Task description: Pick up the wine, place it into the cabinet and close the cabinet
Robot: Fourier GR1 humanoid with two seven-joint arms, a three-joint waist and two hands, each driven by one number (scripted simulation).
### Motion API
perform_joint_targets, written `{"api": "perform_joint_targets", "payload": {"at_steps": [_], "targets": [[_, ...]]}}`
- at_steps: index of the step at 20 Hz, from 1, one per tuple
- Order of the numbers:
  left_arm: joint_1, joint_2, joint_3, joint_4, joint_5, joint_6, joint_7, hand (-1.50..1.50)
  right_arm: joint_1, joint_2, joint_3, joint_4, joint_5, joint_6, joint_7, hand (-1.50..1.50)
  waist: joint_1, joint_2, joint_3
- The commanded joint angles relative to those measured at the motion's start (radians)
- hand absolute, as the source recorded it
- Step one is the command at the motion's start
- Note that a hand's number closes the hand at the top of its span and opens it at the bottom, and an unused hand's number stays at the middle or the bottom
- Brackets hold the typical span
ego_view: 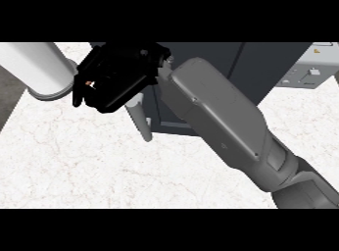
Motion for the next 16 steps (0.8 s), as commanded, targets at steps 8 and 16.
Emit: {"api": "perform_joint_targets", "payload": {"at_steps": [8, 16], "targets": [[-0.019, -0.031, 0.052, -0.023, -0.003, -0.030, 0.035, -1.50, -0.007, -0.102, -0.108, 0.172, 0.075, -0.015, -0.150, 1.50, -0.010, 0.016, 0.004], [-0.040, -0.041, 0.048, -0.047, -0.046, -0.005, 0.058, -1.50, 0.005, -0.153, -0.145, 0.142, 0.139, -0.101, -0.259, 1.50, -0.023, 0.018, 0.004]]}}
